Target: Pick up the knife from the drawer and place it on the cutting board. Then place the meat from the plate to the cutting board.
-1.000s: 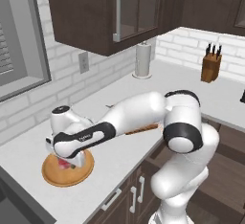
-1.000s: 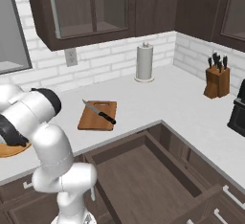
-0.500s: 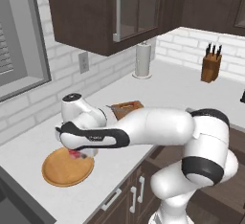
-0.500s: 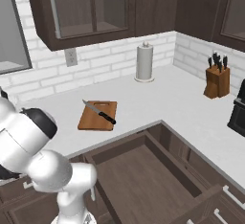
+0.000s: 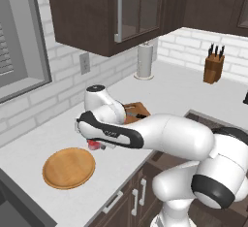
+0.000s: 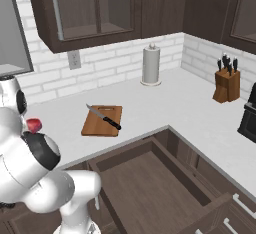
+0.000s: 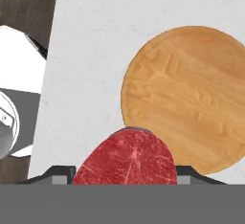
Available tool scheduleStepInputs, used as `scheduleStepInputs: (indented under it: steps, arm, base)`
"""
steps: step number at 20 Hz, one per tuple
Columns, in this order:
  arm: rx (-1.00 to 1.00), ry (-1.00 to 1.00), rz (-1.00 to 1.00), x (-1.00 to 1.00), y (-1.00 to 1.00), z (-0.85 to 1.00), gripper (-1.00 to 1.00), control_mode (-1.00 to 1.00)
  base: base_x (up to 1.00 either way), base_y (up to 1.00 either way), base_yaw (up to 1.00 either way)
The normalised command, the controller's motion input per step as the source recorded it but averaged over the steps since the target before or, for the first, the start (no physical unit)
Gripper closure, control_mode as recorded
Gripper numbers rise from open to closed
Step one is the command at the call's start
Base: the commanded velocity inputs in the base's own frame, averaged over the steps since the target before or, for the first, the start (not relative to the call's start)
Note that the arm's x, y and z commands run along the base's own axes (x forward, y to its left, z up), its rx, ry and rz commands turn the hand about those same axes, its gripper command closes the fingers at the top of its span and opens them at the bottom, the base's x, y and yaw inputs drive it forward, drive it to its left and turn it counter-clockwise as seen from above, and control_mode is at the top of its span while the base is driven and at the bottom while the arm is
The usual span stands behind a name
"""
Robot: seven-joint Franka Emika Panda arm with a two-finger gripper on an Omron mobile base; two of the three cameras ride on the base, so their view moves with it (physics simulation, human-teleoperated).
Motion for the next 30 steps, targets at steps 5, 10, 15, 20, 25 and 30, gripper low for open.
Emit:
scheduleStepInputs:
  steps: [5,10,15,20,25,30]
  arm:
    - [-0.02,0.00,0.10,0.44,-0.49,0.00,1.00,-1.00]
    - [-0.01,0.00,0.12,0.38,-0.57,0.00,1.00,-1.00]
    - [-0.01,0.00,0.13,0.28,-0.59,0.00,1.00,-1.00]
    - [-0.01,0.00,0.03,0.36,-0.57,-0.04,1.00,-1.00]
    - [0.00,0.00,0.00,0.31,-0.67,-0.06,1.00,-1.00]
    - [0.00,0.00,0.00,0.49,-0.45,-0.17,1.00,-1.00]
  base:
    - [0.00,0.00,0.00]
    - [0.00,0.00,0.00]
    - [0.00,0.00,0.00]
    - [0.00,0.00,0.00]
    - [0.00,0.00,0.00]
    - [0.00,0.00,0.00]
